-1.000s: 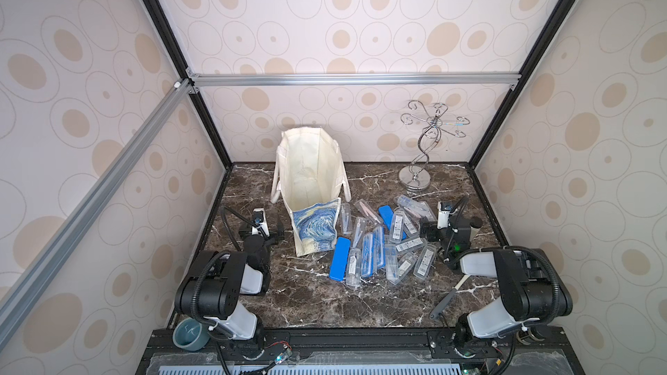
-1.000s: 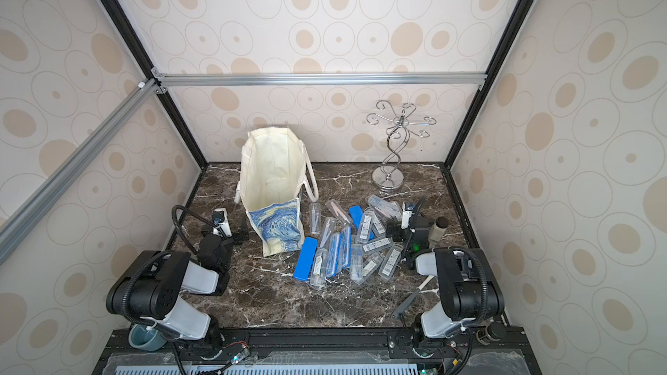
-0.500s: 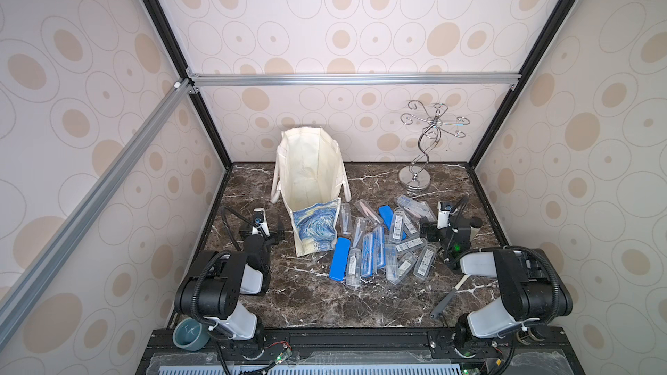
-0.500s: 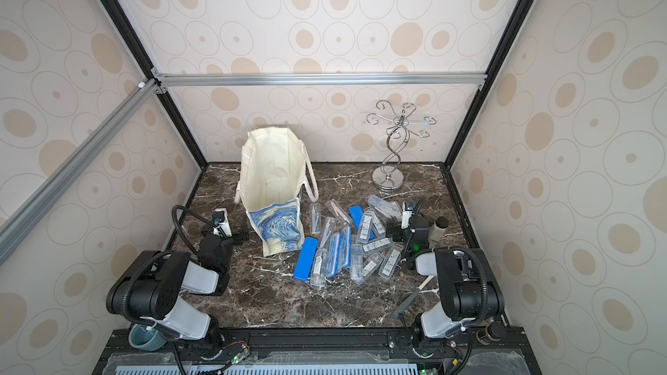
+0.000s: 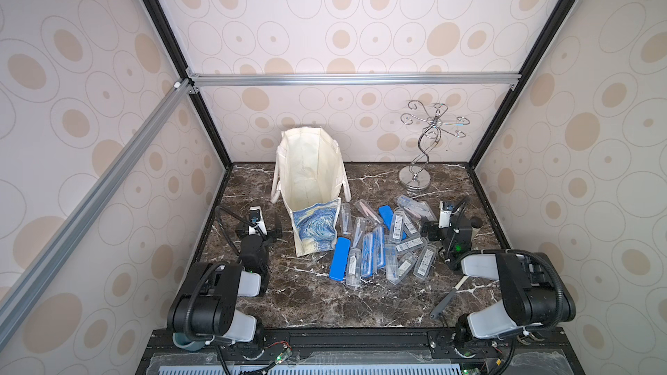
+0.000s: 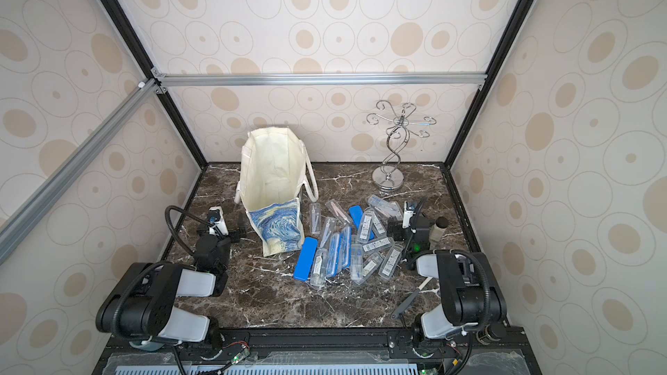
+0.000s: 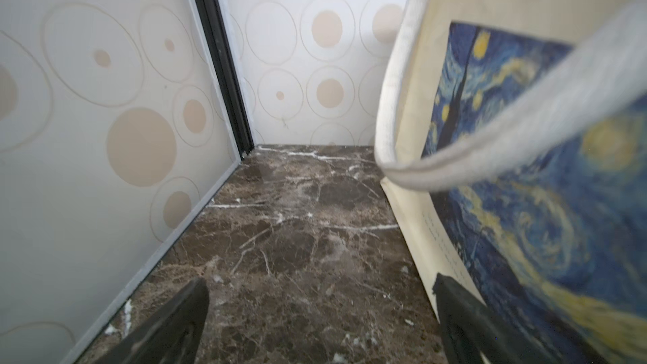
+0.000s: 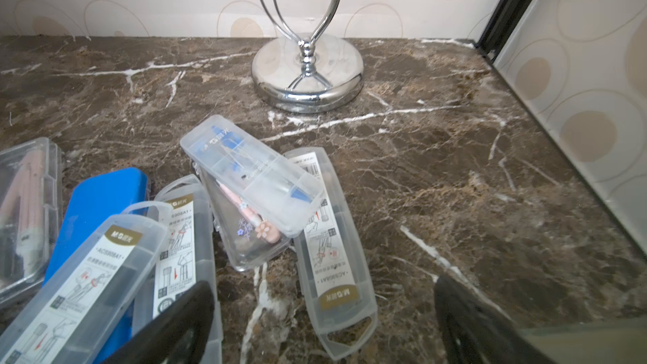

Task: Put the compass set into the canvas bag
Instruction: Adjust the canvas bag at the center of the board.

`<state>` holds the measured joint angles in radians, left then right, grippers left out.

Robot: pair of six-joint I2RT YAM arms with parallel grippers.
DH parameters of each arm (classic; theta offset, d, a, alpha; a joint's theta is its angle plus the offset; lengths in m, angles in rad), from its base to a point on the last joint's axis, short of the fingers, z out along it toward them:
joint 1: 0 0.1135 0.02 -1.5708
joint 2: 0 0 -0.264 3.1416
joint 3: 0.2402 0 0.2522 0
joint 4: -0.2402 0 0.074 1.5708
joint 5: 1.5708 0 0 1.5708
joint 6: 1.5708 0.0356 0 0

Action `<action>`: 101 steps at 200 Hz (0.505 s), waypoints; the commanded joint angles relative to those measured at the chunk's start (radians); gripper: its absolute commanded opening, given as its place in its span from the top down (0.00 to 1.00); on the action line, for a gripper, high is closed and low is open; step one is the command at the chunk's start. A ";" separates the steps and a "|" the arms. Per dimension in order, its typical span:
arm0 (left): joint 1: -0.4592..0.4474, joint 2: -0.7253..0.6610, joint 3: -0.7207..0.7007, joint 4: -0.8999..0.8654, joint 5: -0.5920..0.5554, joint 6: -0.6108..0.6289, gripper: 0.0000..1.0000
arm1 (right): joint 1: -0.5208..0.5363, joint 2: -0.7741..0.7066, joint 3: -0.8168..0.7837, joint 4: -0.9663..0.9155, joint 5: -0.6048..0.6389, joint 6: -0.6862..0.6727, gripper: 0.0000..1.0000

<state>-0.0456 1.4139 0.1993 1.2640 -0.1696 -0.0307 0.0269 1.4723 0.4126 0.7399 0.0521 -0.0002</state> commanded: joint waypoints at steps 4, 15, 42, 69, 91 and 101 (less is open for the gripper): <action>0.005 -0.125 0.037 -0.176 -0.069 -0.050 0.00 | 0.001 -0.130 0.036 -0.170 0.052 0.038 0.00; 0.006 -0.181 0.050 -0.249 -0.084 -0.089 0.00 | 0.000 -0.178 0.069 -0.287 0.072 0.079 0.00; 0.005 -0.313 0.105 -0.480 -0.119 -0.204 0.00 | 0.000 -0.264 0.161 -0.548 0.111 0.195 0.00; 0.001 -0.401 0.175 -0.754 -0.071 -0.307 0.00 | 0.002 -0.308 0.270 -0.820 0.111 0.320 0.00; -0.025 -0.437 0.191 -0.881 -0.035 -0.372 0.00 | 0.011 -0.304 0.334 -1.004 0.115 0.398 0.00; -0.043 -0.467 0.174 -0.913 -0.033 -0.418 0.00 | 0.021 -0.298 0.357 -1.069 0.098 0.416 0.00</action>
<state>-0.0589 0.9955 0.3660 0.5789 -0.2314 -0.3111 0.0307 1.1728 0.7181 -0.0246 0.1486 0.2939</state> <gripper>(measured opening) 0.998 0.998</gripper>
